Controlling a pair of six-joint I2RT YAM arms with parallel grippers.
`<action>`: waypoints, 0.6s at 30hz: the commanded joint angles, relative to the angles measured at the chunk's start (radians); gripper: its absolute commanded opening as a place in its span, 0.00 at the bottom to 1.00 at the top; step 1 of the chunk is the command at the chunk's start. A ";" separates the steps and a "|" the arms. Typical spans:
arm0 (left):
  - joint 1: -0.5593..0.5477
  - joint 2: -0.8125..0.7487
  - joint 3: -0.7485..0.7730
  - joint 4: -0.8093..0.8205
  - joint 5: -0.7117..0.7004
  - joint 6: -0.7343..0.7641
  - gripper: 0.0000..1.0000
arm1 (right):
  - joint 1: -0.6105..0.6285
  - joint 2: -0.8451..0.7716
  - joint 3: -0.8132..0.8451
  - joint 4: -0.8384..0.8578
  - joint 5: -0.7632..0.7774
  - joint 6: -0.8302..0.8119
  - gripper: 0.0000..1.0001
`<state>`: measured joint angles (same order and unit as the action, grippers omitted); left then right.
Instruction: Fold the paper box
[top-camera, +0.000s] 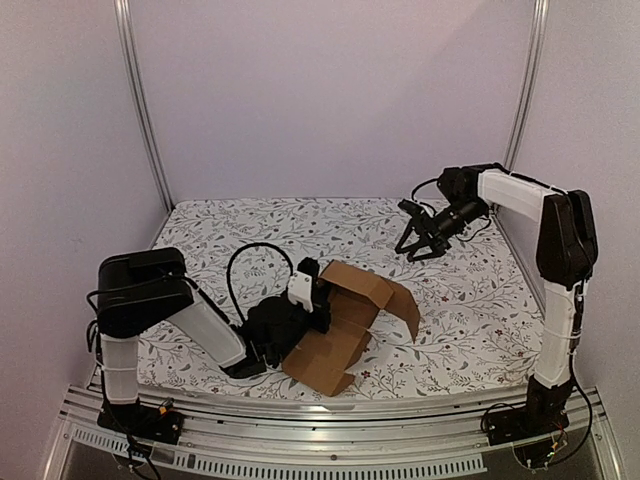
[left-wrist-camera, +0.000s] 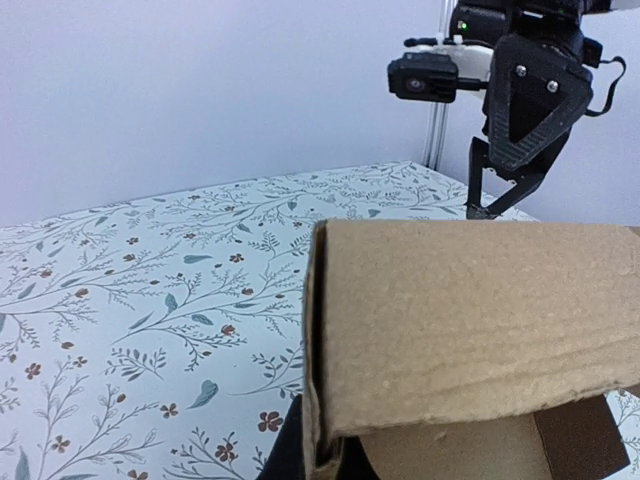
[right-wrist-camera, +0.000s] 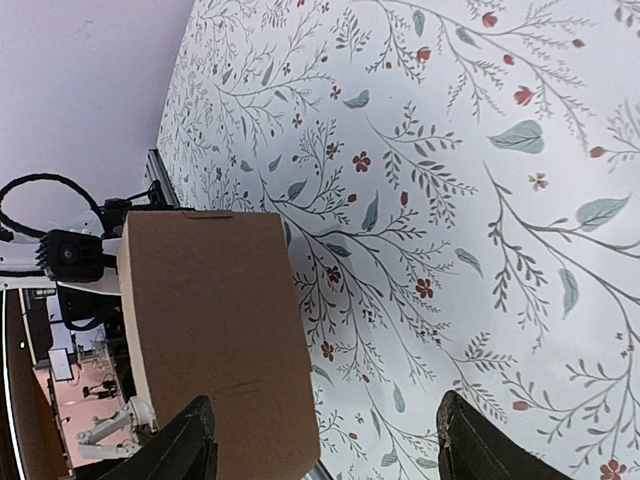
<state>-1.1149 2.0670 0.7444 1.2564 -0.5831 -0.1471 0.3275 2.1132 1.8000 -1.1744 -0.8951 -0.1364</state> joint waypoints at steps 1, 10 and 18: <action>-0.016 -0.047 -0.058 0.034 -0.074 -0.032 0.00 | -0.018 -0.133 -0.118 0.045 0.090 -0.089 0.74; -0.041 -0.097 -0.127 -0.037 -0.171 -0.161 0.00 | 0.010 -0.231 -0.414 0.331 0.250 -0.168 0.58; -0.061 -0.084 -0.085 -0.080 -0.198 -0.178 0.00 | 0.165 -0.276 -0.452 0.368 0.178 -0.216 0.51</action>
<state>-1.1511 1.9968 0.6300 1.2167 -0.7429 -0.2962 0.4362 1.8923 1.3479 -0.8619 -0.6659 -0.3141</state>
